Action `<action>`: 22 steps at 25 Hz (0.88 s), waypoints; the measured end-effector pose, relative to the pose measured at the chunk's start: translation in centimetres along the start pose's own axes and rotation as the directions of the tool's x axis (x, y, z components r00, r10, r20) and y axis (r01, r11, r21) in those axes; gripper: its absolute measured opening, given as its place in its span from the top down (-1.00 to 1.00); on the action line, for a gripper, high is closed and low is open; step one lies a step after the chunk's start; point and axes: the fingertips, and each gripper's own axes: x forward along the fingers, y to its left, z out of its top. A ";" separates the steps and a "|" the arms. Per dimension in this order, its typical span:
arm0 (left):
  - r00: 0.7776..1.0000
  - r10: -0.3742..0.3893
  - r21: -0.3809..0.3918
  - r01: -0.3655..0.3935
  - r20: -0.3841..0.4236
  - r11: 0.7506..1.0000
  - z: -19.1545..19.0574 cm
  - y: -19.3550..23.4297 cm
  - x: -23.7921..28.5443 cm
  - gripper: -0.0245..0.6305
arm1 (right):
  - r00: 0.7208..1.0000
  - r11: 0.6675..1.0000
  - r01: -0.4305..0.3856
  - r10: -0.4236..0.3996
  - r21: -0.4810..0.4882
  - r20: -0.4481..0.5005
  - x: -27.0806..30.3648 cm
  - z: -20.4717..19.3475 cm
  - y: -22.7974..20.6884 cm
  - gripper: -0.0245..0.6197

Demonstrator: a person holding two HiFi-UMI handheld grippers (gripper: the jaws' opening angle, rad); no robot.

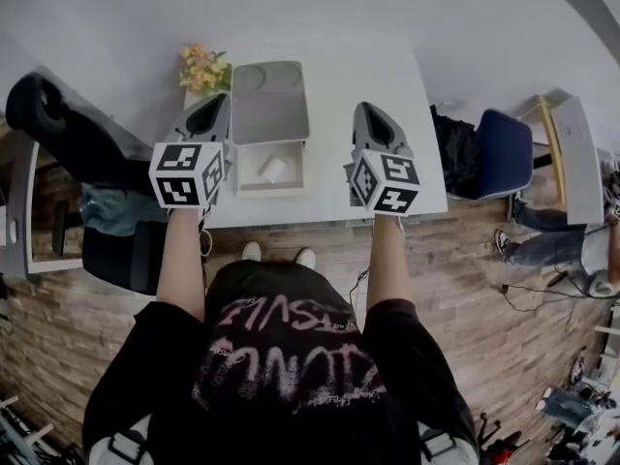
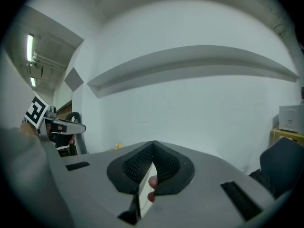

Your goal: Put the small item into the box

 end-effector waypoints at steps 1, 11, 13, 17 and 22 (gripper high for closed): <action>1.000 0.003 0.002 -0.003 0.007 1.000 0.3 0.1 -0.1 0.92 | 1.000 1.000 -0.001 0.001 -0.003 0.003 0.0 0.1 0.0 0.90; 0.999 0.010 0.026 -0.011 0.044 1.000 2.0 0.1 -0.2 0.92 | 1.000 0.999 -0.016 0.017 -0.028 0.022 0.6 1.3 0.1 0.90; 0.999 0.008 0.030 -0.010 0.050 0.999 2.3 0.2 -0.1 0.92 | 1.000 0.999 -0.016 0.017 -0.031 0.026 0.7 1.6 0.1 0.90; 0.998 0.008 0.031 -0.010 0.059 0.999 2.7 0.2 -0.2 0.92 | 0.999 0.999 -0.018 0.019 -0.035 0.031 0.7 1.9 0.2 0.90; 0.998 0.002 0.033 -0.004 0.067 0.999 3.2 0.0 -0.1 0.92 | 0.999 0.999 -0.013 0.015 -0.041 0.035 0.7 2.2 0.0 0.90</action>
